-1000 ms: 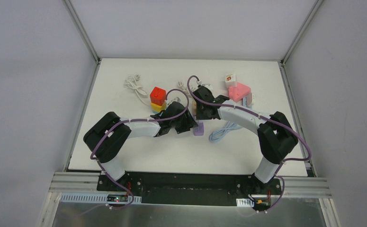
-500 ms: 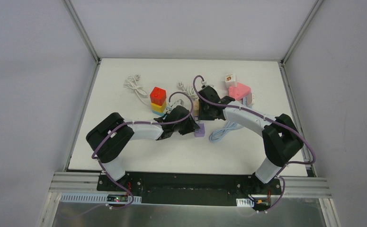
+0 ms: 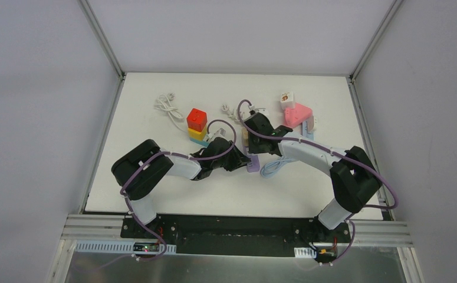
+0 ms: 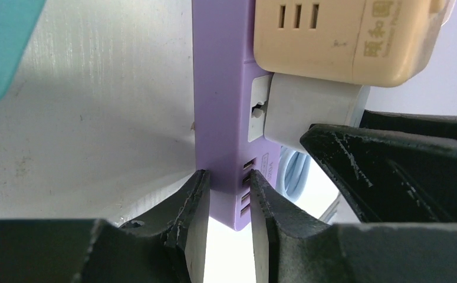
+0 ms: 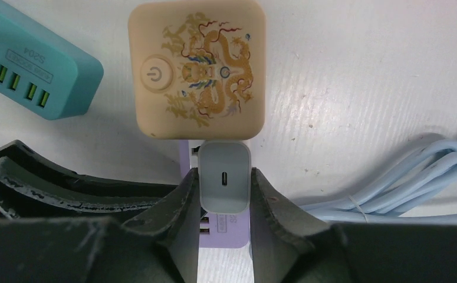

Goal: Pull the plug off the socket

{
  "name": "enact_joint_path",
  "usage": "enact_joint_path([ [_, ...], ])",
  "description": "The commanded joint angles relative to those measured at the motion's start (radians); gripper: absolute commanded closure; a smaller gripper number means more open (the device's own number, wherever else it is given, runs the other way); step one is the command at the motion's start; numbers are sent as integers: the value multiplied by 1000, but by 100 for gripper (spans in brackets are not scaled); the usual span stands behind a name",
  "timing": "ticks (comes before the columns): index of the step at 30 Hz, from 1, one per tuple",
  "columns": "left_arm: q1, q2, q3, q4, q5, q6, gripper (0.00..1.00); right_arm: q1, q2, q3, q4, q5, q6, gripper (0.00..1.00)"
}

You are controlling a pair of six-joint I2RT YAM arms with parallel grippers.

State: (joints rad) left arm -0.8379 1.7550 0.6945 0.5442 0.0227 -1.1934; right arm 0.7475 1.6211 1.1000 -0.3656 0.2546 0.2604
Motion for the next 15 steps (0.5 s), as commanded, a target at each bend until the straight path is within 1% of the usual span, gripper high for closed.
enact_joint_path([
  [1, 12, 95, -71, -107, 30, -20, 80, 59, 3, 56, 31, 90, 3, 100],
  [3, 15, 103, -72, -108, 37, -23, 80, 47, -24, 50, 37, 56, 6, 100],
  [7, 16, 111, -70, -119, 38, -25, 81, -33, -110, 18, 100, -164, 54, 100],
  [9, 16, 116, -65, -133, 41, -26, 81, -37, -109, 14, 115, -208, 65, 100],
  [10, 16, 119, -61, -145, 40, -25, 81, -25, -91, 19, 112, -202, 65, 100],
  [13, 16, 125, -38, -210, 33, -14, 81, 59, -16, 60, 45, -23, 33, 100],
  [15, 17, 127, -29, -231, 35, -7, 80, 63, 1, 63, 34, 12, 36, 100],
])
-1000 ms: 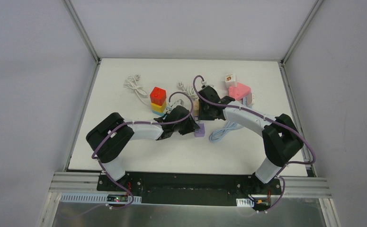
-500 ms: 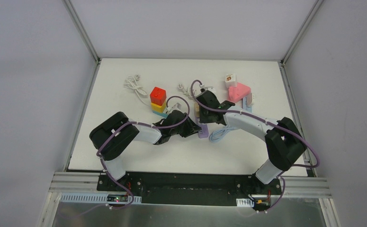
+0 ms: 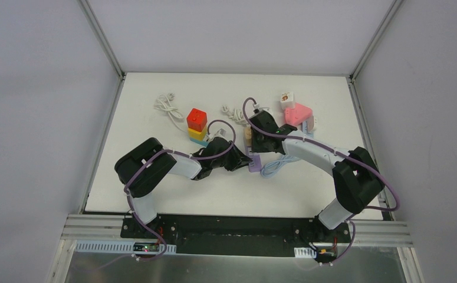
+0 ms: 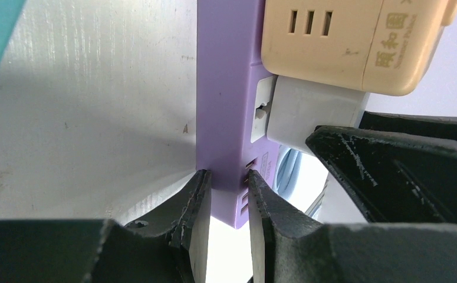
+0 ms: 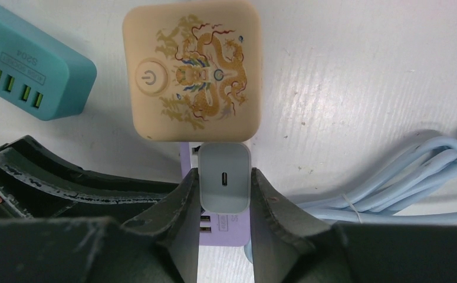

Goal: Pull the plug off the socket

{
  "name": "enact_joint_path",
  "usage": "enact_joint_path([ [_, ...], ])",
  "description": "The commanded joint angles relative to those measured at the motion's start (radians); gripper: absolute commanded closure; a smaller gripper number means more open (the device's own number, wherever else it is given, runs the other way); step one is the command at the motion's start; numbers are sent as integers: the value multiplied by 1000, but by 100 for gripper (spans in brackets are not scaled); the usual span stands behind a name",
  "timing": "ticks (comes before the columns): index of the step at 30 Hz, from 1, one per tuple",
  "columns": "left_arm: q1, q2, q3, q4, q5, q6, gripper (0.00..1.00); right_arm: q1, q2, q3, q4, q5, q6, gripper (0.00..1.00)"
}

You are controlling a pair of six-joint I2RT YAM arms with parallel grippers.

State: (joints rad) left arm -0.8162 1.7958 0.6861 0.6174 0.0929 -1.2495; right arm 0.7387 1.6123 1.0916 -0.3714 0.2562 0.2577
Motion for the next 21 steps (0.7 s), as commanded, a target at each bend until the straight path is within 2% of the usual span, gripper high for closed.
enact_joint_path([
  [1, -5, 86, -18, -312, -35, 52, 80, 69, 2, 69, 40, 11, 35, 100],
  [3, -6, 88, -13, -322, -31, 58, 80, 45, -31, 61, 49, -38, 34, 100],
  [8, -6, 91, -2, -340, -25, 62, 76, -57, -120, -9, 157, -301, 89, 100],
  [9, -6, 93, -1, -341, -23, 62, 74, -46, -110, -19, 170, -298, 92, 100],
  [12, -5, 104, 10, -338, -12, 61, 67, 49, -36, 13, 118, -151, 66, 100],
  [17, -6, 119, 31, -310, 26, 70, 52, 59, -30, 36, 84, -110, 81, 100],
  [19, -6, 126, 48, -310, 37, 79, 52, 36, -55, 56, 67, -143, 88, 100],
  [21, -5, 133, 64, -316, 42, 84, 56, 0, -83, 62, 61, -206, 109, 100],
])
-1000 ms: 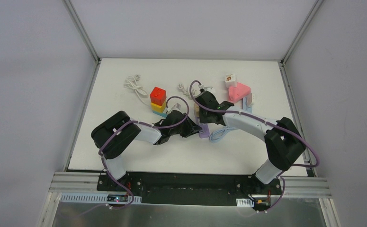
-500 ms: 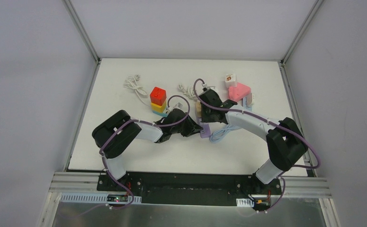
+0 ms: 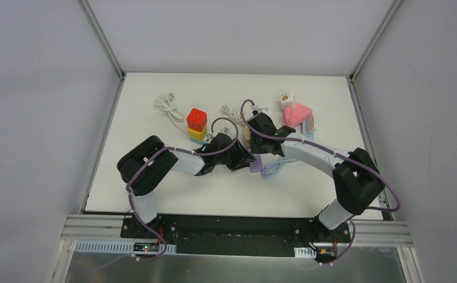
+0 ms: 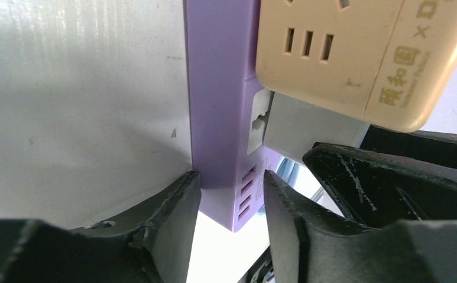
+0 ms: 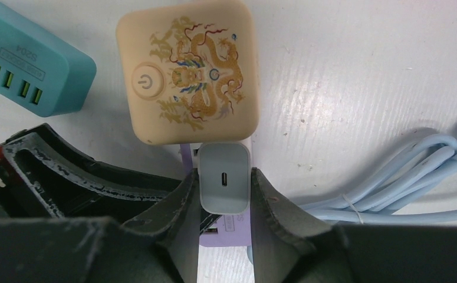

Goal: Pull the plug off the socket

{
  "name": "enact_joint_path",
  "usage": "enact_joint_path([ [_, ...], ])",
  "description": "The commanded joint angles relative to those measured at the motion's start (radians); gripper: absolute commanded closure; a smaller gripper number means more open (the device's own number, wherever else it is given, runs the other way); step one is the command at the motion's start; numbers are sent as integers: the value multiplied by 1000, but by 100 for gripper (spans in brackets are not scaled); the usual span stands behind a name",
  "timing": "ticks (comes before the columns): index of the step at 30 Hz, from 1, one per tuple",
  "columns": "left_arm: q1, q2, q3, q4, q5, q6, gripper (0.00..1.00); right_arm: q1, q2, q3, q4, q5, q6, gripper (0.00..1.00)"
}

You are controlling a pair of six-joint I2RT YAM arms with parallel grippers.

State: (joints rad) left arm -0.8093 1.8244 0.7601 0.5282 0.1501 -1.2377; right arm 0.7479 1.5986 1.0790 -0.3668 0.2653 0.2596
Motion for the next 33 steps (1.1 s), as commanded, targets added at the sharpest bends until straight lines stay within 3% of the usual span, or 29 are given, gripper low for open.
enact_joint_path([
  [1, -12, 106, -8, -231, -15, 73, 61, -24, -80, 69, 62, -242, 116, 100],
  [5, -13, 110, -14, -272, -33, 72, 74, 0, -77, 42, 71, -191, 109, 100],
  [11, -13, 133, -18, -330, -42, 58, 79, 47, -62, 62, 16, -83, 72, 100],
  [17, -13, 133, -11, -376, -50, 62, 80, -71, -143, 56, 87, -350, 102, 100],
  [25, -13, 131, -18, -390, -60, 53, 81, 43, -45, 81, -9, -72, 33, 100],
  [31, -13, 131, -19, -389, -60, 54, 82, -76, -156, 40, 64, -310, 65, 100],
  [33, -12, 130, -21, -387, -62, 54, 82, -73, -152, 25, 77, -307, 71, 100],
])
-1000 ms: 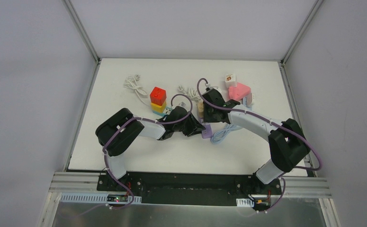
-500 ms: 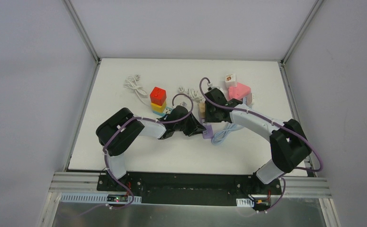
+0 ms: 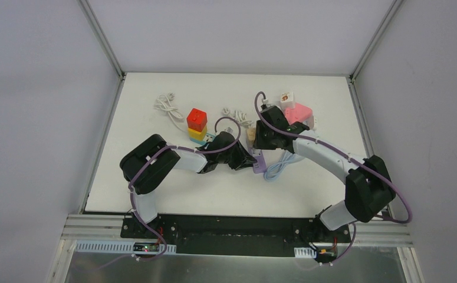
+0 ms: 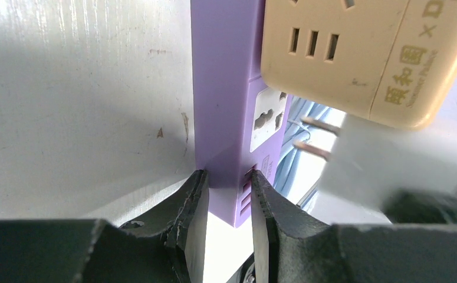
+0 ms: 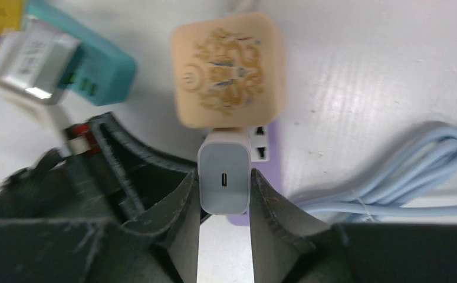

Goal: Pull the plug off the socket

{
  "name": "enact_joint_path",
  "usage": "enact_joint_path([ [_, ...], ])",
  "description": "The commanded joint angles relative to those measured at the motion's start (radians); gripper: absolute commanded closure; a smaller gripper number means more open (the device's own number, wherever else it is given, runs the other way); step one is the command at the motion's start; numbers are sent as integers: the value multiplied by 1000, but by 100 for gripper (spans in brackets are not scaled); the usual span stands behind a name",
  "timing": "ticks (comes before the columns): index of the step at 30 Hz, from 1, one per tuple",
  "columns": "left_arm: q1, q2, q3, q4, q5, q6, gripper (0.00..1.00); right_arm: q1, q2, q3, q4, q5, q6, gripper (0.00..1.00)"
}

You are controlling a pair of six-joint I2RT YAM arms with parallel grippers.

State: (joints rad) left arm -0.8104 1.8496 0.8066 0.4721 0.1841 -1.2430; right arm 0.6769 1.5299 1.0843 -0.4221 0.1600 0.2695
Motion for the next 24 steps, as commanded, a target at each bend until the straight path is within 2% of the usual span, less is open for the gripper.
enact_joint_path([
  [1, -11, 105, -69, -330, -95, 59, 82, 21, -70, 17, 130, -184, 51, 100],
  [4, -11, 106, -69, -329, -94, 57, 83, 83, -20, 28, 89, -42, 25, 100],
  [8, -11, 100, -69, -325, -89, 59, 83, 79, -43, 46, 37, 40, 13, 100],
  [12, -11, 73, -60, -319, -77, 80, 81, 23, -128, 74, -26, 89, -5, 100],
  [15, -12, 35, -37, -316, -57, 117, 76, -46, -186, 69, -84, 120, -4, 100],
  [19, -11, -24, 14, -337, -30, 180, 62, -141, -263, 18, -156, 162, 25, 100],
  [21, -12, -60, 34, -356, -26, 211, 43, -190, -296, -18, -190, 183, 56, 100],
  [24, -12, -113, 58, -379, -25, 251, 28, -255, -343, -78, -218, 173, 110, 100],
])
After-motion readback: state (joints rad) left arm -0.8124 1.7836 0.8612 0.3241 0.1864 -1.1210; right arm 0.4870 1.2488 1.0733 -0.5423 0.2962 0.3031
